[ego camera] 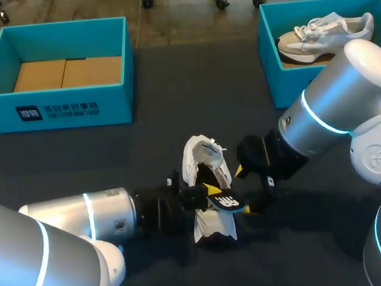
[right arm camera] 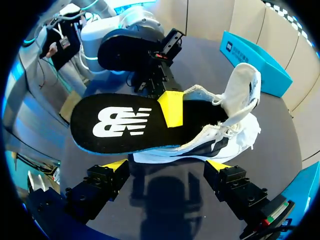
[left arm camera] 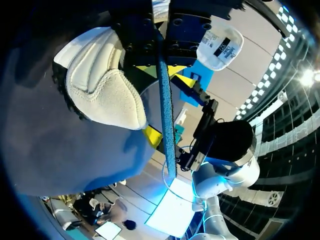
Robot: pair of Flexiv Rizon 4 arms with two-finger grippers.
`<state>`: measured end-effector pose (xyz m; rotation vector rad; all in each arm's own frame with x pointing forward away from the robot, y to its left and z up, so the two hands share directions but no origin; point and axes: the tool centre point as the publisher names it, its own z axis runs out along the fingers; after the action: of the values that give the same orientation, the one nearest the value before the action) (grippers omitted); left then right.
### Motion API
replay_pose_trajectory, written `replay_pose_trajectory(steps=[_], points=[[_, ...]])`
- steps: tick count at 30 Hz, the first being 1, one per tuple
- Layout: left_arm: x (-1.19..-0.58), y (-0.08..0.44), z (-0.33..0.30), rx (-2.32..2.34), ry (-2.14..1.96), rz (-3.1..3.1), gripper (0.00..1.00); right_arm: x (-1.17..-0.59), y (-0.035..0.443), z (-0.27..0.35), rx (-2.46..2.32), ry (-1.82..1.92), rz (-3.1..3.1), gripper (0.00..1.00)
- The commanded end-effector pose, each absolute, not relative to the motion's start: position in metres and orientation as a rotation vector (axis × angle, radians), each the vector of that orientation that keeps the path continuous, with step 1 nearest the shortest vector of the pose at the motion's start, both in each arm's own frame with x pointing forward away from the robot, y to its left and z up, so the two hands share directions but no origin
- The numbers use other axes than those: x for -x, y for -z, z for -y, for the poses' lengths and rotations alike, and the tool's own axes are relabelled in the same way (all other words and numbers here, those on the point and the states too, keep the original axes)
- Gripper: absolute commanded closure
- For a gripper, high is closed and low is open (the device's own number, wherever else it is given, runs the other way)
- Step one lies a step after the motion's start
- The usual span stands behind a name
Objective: Take the shoe out of the shoebox, open the shoe tongue, remove and reinsert the insole, then place the shoe into the shoebox
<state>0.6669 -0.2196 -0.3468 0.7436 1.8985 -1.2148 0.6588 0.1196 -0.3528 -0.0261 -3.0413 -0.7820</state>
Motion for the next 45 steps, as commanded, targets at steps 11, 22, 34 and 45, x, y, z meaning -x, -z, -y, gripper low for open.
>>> replay_pose_trajectory(steps=[11, 22, 34, 45], points=[[-0.645, 0.324, 0.214, -0.757, 1.279, -1.92, 0.81, -0.658, 0.353, -0.12, 0.026, 0.782, 3.043, 0.0], [-0.644, 0.339, 0.222, -0.81, 1.145, -1.849, 1.0, -0.658, 0.353, -0.12, 0.026, 0.782, 3.043, 0.0], [-0.672, 0.353, 0.216, -0.815, 1.142, -1.879, 1.0, -0.658, 0.353, -0.12, 0.026, 0.782, 3.043, 0.0], [-0.672, 0.347, 0.206, -0.777, 1.306, -1.951, 1.0, -0.658, 0.353, -0.12, 0.026, 0.782, 3.043, 0.0]])
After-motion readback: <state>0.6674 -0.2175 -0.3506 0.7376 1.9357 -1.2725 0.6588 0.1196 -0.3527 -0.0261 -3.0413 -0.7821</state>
